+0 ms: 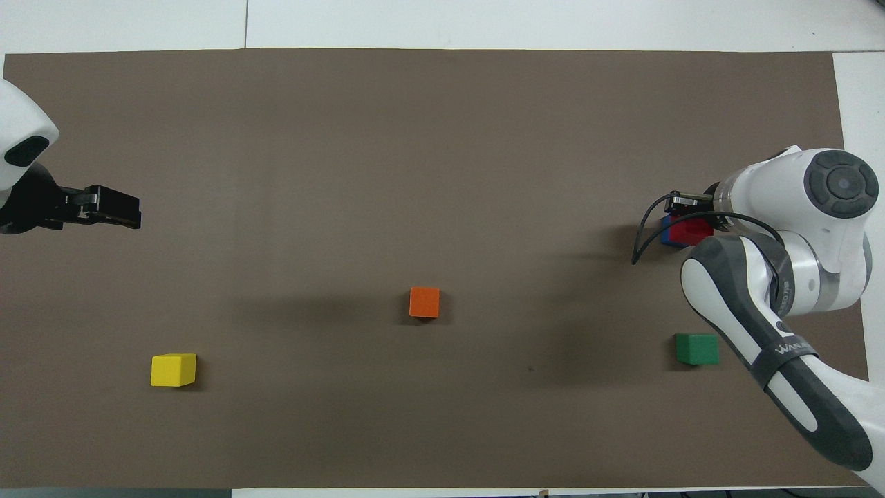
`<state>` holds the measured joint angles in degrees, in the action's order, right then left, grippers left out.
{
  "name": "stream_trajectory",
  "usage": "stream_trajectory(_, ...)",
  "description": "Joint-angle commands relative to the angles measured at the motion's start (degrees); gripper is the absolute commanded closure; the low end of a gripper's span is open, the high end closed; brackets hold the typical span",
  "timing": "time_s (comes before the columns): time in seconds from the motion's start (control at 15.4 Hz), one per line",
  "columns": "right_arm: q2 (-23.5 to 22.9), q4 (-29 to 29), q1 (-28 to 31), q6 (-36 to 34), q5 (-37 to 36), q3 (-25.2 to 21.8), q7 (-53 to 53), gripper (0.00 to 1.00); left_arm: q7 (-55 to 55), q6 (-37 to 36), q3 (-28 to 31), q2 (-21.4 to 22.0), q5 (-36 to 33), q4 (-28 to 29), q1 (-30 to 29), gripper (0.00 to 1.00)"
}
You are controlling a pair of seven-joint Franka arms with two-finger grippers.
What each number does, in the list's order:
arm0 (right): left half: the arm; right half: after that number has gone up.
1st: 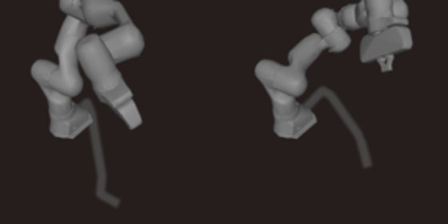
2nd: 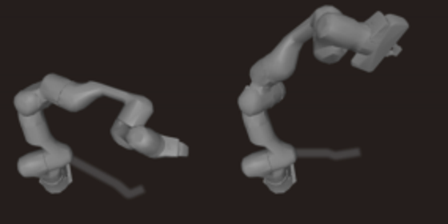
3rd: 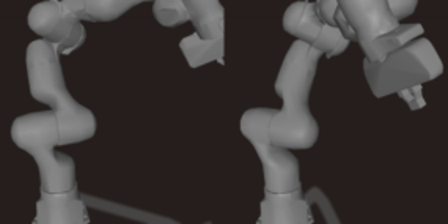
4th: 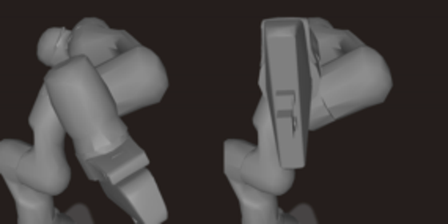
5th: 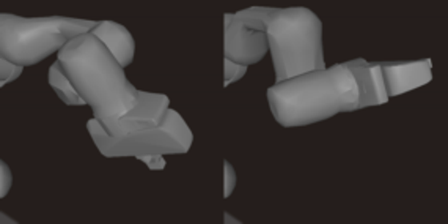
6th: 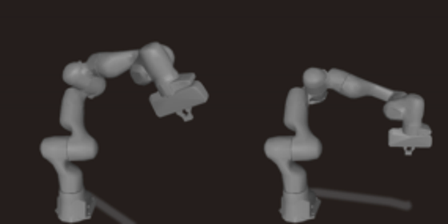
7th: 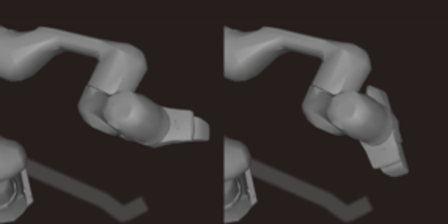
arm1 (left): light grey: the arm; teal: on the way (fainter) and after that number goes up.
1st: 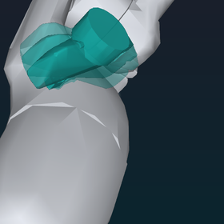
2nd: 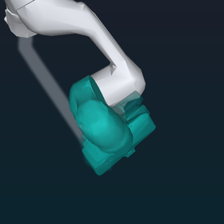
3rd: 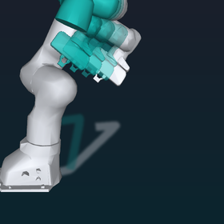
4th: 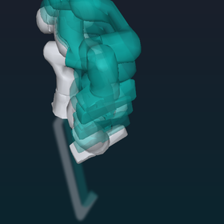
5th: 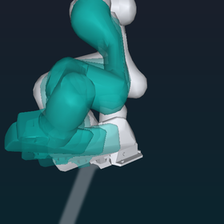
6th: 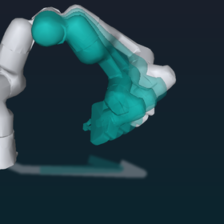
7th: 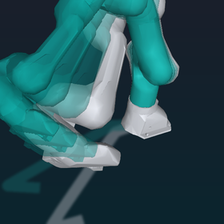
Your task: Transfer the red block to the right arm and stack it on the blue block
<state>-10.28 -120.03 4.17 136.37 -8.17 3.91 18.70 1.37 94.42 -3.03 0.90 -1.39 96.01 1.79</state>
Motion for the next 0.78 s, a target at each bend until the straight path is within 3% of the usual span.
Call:
stream_trajectory(0.0, -0.09, 0.06, 0.67, -1.28, -0.62, 0.40, 2.48, 1.00, 0.48, -0.29, 0.13, 0.59, 0.60, 0.67, -0.12, 0.00)
stream_trajectory(0.72, -1.05, 1.29, 1.63, -1.46, -0.79, 0.40, 2.39, 1.00, 0.48, -0.37, 0.13, 0.59, 0.60, 0.67, -0.12, 0.00)
